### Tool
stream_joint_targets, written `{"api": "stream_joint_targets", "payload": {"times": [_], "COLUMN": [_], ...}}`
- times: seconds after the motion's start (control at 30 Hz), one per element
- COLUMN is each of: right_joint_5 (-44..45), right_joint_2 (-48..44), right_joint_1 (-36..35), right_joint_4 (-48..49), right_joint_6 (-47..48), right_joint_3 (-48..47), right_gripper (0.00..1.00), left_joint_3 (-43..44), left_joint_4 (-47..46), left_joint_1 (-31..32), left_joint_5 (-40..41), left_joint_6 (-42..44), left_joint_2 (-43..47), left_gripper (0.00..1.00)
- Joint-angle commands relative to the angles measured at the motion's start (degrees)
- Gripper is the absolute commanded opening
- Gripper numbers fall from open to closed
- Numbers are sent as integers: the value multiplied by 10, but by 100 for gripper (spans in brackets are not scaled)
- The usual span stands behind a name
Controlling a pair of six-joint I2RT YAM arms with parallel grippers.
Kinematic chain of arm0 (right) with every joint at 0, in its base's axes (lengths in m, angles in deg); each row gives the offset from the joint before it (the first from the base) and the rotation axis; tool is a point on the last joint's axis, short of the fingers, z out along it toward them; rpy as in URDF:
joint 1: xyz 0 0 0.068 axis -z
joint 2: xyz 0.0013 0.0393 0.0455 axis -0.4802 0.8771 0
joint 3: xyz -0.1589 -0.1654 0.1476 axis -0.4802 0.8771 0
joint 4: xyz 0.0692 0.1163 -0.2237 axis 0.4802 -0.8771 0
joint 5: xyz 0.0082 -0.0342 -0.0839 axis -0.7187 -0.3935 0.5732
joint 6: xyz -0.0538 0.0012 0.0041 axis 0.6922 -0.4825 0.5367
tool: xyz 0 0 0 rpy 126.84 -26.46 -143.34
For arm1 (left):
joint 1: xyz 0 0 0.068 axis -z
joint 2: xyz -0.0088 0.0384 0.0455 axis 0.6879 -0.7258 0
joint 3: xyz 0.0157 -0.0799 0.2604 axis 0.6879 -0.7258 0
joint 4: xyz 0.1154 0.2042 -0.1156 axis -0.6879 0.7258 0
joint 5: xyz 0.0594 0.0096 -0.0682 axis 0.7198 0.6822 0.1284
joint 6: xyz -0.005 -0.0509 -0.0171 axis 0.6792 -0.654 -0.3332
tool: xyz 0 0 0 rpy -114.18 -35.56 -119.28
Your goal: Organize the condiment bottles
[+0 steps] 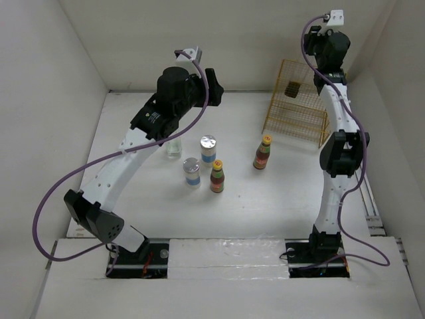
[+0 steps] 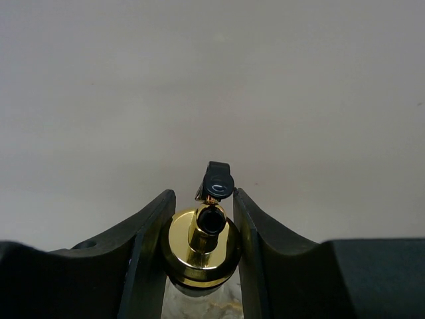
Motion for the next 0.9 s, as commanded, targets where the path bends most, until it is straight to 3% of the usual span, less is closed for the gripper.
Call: {"api": "stream_joint_targets", "payload": {"times": [0.0, 0.37, 0.47, 0.5, 0.63, 0.7, 0.73, 0.87], "right_joint_5": [-21, -14, -14, -21, -9, 2, 9, 9], "right_joint_2": [-45, -45, -45, -45, -69, -75, -90, -129], "right_joint_1": [3, -3, -8, -8, -13, -13, -13, -19], "right_joint_4": [64, 45, 31, 23, 16, 3, -5, -10], "right_joint_6": [-14, -9, -9, -9, -4, -4, 1, 2], "right_joint_3": [-7, 91, 96, 96, 96, 90, 83, 77], "right_gripper": [3, 9, 28, 49, 81, 90, 99, 99], "left_joint_3": [14, 23, 23, 23, 46, 66, 71, 86], "left_joint_4": [-11, 6, 6, 11, 33, 39, 46, 56], "left_joint_1": [-2, -8, -8, -8, -8, -8, -8, -13], "left_joint_5": [2, 19, 19, 19, 59, 79, 91, 143], "left_joint_6": [7, -3, -9, -9, -14, -14, -20, -25], "left_joint_2": [8, 8, 13, 13, 18, 18, 24, 35], "left_gripper": [63, 65, 65, 65, 65, 65, 65, 65]}}
